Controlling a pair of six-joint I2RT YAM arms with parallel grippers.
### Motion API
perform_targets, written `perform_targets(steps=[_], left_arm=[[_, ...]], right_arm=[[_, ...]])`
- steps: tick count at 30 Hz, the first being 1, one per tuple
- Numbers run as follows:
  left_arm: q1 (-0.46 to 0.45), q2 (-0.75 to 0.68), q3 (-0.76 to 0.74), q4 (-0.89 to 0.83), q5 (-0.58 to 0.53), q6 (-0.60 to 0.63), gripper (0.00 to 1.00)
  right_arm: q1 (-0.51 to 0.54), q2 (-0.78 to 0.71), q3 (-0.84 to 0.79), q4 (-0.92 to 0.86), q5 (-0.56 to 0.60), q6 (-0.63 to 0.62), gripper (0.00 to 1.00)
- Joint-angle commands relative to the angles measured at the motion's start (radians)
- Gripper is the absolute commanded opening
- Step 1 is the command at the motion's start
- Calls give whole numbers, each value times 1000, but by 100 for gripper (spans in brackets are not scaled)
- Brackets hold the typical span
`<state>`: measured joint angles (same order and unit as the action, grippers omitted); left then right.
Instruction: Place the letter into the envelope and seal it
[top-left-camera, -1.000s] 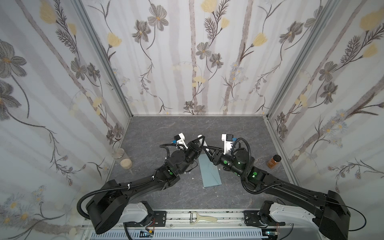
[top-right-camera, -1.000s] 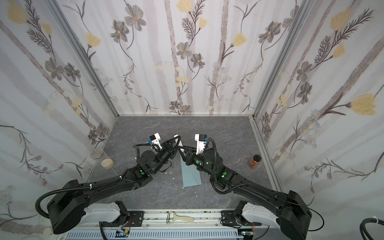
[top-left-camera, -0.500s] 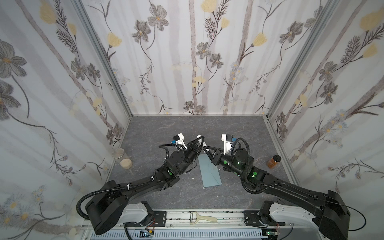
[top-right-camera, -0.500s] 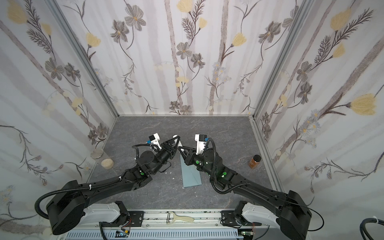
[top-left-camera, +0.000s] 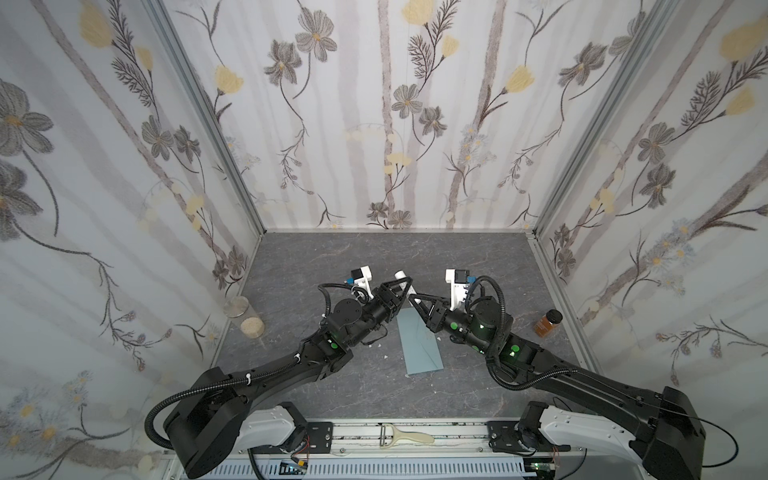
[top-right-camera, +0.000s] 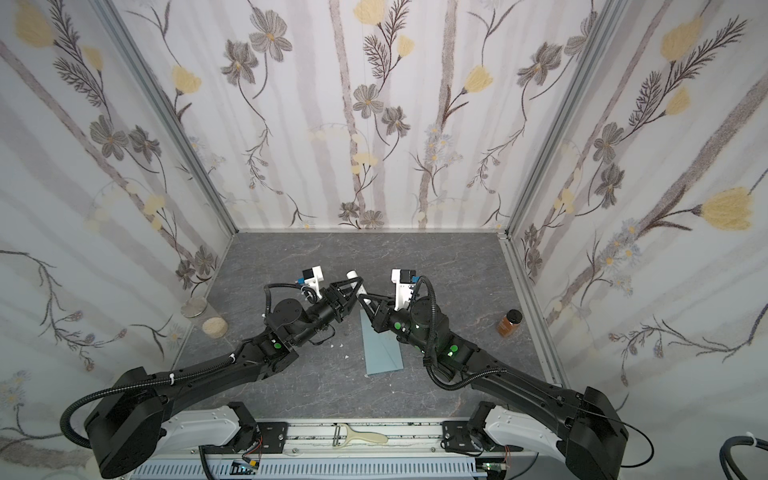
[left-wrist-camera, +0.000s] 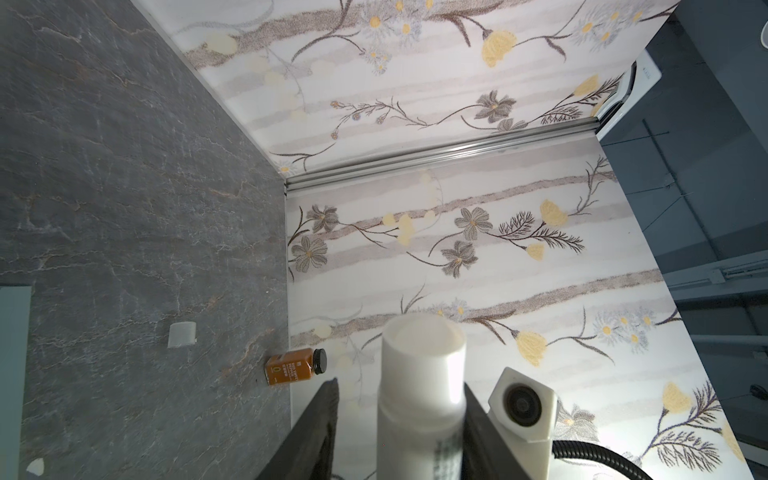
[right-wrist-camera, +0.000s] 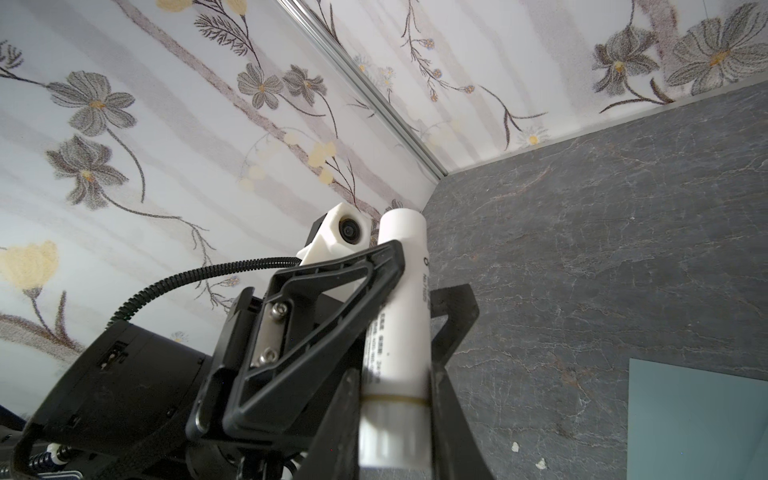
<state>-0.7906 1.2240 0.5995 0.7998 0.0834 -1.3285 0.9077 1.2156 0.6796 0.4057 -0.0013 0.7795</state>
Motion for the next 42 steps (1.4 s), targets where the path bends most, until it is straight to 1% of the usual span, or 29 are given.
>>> perform_targets(steps=[1, 7, 14, 17, 21, 25, 33, 37, 42], left_arm=[[17, -8, -4, -35, 101, 0, 46], [51, 1, 1, -57, 209, 9, 45], [68, 12, 12, -79, 278, 23, 39], [70, 11, 14, -88, 286, 28, 32], [73, 6, 15, -99, 292, 31, 30], [76, 6, 17, -109, 301, 33, 30], [81, -7, 1, -128, 310, 30, 38], [82, -16, -6, -135, 306, 29, 37], [83, -18, -3, -137, 304, 31, 32]], right_arm=[[-3, -4, 8, 21, -8, -15, 12], [-3, 0, 12, 12, -16, -17, 12], [-3, 3, 15, 4, -17, -17, 12], [-3, 3, 15, 4, -17, -16, 12], [-3, 1, 15, 1, -15, -17, 12], [-3, -2, 14, -2, -8, -17, 12], [-3, -16, 12, -19, 16, -21, 11], [-3, -19, 11, -22, 22, -22, 11], [-3, -12, 12, -15, 15, -16, 11]])
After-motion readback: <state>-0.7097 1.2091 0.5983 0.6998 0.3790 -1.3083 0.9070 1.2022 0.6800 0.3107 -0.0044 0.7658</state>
